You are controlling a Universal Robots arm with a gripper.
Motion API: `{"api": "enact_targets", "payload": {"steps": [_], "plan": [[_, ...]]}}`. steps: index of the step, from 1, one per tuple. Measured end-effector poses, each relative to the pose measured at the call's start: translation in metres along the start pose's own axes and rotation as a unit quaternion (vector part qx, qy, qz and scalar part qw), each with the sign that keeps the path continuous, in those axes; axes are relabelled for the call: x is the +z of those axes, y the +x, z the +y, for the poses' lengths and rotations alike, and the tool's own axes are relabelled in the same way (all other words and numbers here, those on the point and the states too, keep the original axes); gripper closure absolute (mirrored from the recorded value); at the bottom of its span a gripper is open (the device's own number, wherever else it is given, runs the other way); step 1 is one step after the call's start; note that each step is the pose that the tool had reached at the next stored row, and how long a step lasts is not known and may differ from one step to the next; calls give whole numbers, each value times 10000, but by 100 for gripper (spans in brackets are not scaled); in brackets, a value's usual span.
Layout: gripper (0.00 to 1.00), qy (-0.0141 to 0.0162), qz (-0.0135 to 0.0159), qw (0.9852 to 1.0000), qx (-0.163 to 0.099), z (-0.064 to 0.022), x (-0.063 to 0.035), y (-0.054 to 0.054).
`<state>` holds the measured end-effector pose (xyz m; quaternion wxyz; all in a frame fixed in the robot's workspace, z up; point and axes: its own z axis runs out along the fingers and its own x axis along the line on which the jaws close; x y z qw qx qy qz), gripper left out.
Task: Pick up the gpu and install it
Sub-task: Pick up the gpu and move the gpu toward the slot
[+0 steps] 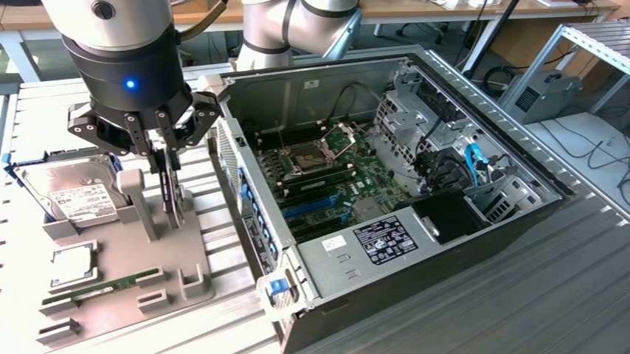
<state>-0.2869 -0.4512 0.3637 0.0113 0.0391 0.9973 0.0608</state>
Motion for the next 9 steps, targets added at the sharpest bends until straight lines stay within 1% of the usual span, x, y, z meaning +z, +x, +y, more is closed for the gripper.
{"api": "enact_targets", "payload": {"steps": [9], "plan": [[74,-4,0,10000,0,3,-26,0]]}}
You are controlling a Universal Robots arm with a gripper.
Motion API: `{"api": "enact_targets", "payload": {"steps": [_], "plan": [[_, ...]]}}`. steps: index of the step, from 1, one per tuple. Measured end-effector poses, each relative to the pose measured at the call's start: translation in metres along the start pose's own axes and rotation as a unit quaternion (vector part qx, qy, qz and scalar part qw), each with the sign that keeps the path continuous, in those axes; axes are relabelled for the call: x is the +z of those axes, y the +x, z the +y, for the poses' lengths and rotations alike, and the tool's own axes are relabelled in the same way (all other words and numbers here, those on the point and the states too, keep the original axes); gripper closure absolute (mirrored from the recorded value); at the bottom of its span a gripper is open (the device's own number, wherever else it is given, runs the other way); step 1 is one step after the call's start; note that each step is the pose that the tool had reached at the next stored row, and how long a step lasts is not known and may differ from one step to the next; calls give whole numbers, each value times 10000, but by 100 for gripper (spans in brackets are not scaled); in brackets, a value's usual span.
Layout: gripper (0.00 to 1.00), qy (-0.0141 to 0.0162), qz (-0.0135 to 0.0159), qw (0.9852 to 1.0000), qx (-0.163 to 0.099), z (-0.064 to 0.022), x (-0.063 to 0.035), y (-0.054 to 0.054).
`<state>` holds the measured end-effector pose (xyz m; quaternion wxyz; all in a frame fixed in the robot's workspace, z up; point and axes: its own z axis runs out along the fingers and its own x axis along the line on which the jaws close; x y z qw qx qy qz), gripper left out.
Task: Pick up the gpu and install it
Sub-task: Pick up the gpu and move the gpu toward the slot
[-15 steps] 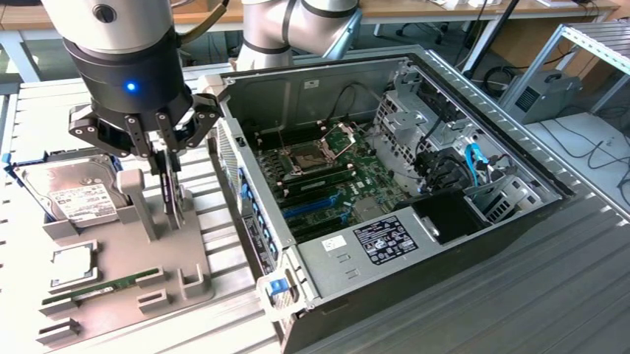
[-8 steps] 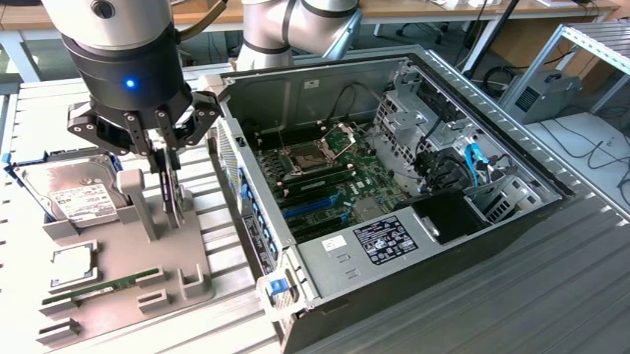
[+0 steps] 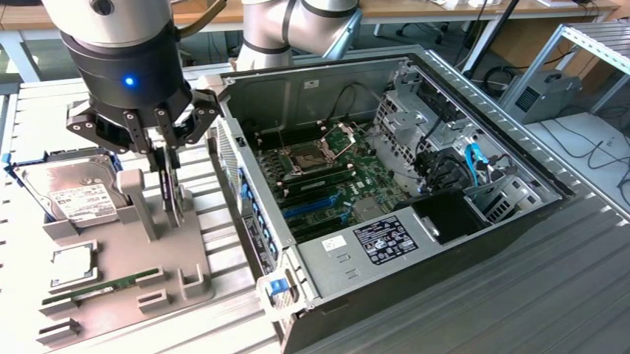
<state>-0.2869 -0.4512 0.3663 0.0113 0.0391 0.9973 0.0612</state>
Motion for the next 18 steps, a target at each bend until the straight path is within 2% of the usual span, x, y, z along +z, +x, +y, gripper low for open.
{"api": "enact_targets", "payload": {"steps": [13,14,15,16,18], "plan": [[74,6,0,10000,0,2,-15,-1],[74,31,-1,10000,-1,2,-16,-1],[74,82,-6,10000,-2,2,-16,-1],[74,159,-12,9999,-5,2,-15,-1],[74,340,-26,9994,-9,4,-15,-1]]}}
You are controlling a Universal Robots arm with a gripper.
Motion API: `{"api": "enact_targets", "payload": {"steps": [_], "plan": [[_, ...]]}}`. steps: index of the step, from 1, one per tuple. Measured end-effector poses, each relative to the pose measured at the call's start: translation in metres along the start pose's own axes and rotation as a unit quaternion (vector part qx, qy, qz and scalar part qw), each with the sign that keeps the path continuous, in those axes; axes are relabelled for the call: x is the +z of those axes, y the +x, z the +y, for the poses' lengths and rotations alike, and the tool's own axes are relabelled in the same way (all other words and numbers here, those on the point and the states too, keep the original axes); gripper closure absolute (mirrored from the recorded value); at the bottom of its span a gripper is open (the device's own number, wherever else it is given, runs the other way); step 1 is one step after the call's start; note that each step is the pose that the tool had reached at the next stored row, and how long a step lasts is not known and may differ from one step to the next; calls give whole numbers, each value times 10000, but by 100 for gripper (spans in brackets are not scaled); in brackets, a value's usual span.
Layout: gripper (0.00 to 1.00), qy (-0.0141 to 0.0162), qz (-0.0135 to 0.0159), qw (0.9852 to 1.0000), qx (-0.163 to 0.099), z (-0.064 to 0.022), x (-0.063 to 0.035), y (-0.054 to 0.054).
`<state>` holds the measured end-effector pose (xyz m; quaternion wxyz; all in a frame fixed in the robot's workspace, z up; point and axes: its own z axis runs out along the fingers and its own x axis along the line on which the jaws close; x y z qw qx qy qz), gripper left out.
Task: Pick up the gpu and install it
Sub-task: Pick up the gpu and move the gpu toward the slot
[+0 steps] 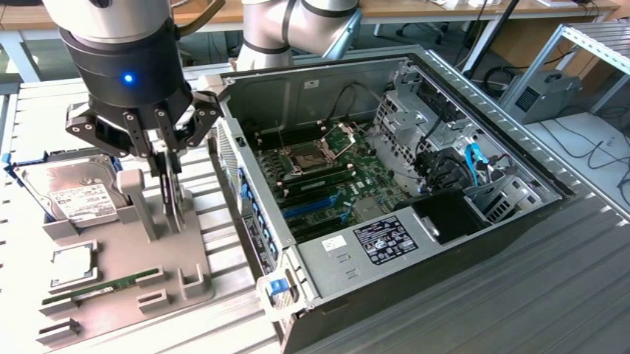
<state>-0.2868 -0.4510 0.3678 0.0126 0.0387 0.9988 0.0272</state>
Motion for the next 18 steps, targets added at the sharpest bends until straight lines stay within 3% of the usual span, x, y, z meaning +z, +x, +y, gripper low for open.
{"api": "enact_targets", "payload": {"steps": [2,3,4,18], "plan": [[74,183,-15,9998,-5,2,1,0],[74,252,-19,9997,-7,2,0,0],[74,266,-21,9996,-7,2,1,0],[74,267,-21,9996,-7,4,-26,0]]}}
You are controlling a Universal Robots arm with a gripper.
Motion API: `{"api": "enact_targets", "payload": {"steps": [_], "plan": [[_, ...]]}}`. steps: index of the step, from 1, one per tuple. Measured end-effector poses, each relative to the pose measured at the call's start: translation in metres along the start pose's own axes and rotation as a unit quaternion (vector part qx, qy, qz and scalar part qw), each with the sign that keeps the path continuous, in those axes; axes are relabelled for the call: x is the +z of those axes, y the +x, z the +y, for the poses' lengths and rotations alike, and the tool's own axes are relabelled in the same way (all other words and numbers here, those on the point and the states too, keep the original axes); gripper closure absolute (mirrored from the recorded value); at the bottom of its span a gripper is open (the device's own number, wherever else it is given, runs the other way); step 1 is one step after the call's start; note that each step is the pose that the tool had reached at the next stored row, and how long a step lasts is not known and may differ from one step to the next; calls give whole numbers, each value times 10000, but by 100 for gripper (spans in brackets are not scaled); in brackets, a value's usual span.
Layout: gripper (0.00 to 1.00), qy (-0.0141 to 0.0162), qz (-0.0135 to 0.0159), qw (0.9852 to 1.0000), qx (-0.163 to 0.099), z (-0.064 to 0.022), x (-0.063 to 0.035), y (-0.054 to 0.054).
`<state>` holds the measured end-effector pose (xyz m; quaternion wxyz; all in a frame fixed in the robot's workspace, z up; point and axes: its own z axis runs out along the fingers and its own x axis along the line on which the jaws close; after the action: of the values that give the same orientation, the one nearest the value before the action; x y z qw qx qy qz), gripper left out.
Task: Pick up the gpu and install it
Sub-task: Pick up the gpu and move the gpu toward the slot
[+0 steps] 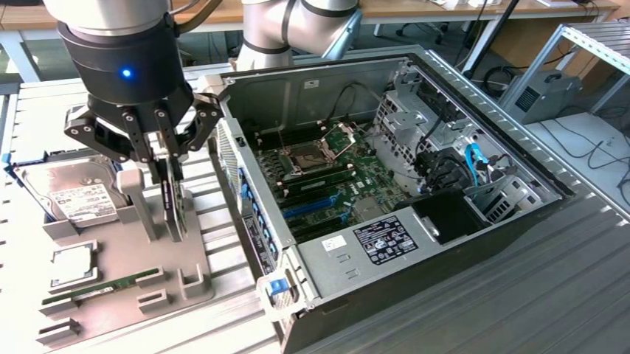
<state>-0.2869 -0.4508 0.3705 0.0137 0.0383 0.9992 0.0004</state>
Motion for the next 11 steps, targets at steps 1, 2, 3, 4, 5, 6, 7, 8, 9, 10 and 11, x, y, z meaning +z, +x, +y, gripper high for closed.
{"api": "enact_targets", "payload": {"steps": [1,2,3,4,5,6,7,8,9,10,11], "plan": [[74,0,0,10000,0,0,-3,0],[74,0,0,10000,0,0,-5,0],[74,0,0,10000,0,0,-8,0],[74,0,0,10000,0,0,-11,0],[74,0,0,10000,0,0,-13,0],[74,0,0,10000,0,0,-15,0],[74,0,0,10000,0,0,-17,0],[74,0,0,10000,0,0,-19,0],[74,0,0,10000,0,0,-21,-1],[74,0,0,10000,0,0,-23,0],[74,0,0,10000,0,0,-25,-1]]}}
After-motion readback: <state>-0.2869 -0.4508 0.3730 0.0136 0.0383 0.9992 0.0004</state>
